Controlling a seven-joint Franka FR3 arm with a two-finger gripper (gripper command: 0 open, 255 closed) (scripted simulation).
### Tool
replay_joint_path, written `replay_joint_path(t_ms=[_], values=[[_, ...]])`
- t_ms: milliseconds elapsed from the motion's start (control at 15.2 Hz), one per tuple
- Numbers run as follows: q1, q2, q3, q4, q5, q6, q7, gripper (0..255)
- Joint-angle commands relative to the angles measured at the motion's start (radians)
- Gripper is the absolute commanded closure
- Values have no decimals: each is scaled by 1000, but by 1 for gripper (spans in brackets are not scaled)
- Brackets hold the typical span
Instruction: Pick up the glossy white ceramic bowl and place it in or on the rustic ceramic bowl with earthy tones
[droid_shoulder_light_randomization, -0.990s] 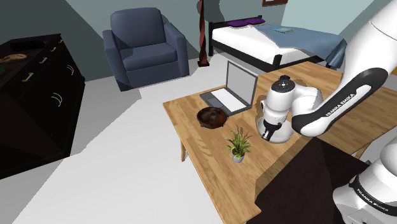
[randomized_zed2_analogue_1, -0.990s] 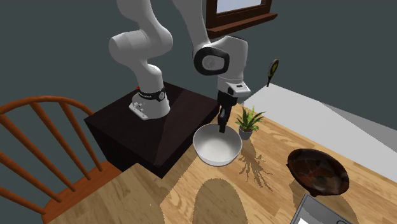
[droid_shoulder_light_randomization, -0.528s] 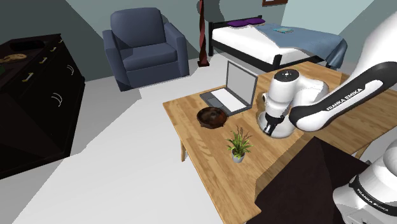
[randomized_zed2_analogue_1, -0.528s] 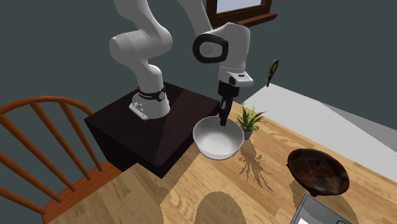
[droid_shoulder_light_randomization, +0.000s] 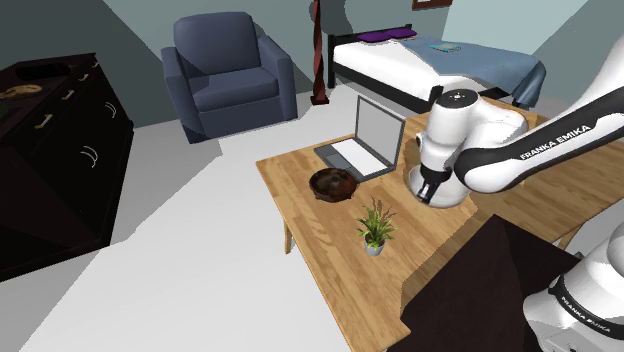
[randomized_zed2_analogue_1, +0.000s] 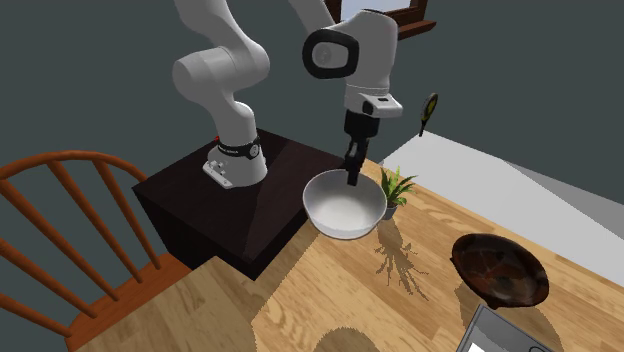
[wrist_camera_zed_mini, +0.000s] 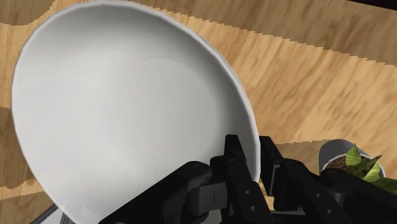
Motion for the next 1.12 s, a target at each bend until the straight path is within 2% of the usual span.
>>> replay_joint_path(t_ms=[0, 66, 594, 1056], values=[[14, -31, -9, 7, 23, -36, -22, 255], [16, -38, -11, 9, 27, -44, -26, 255], [-20, 264, 63, 347, -82, -120, 100, 255], [13, 515, 77, 677, -172, -244, 175, 255]])
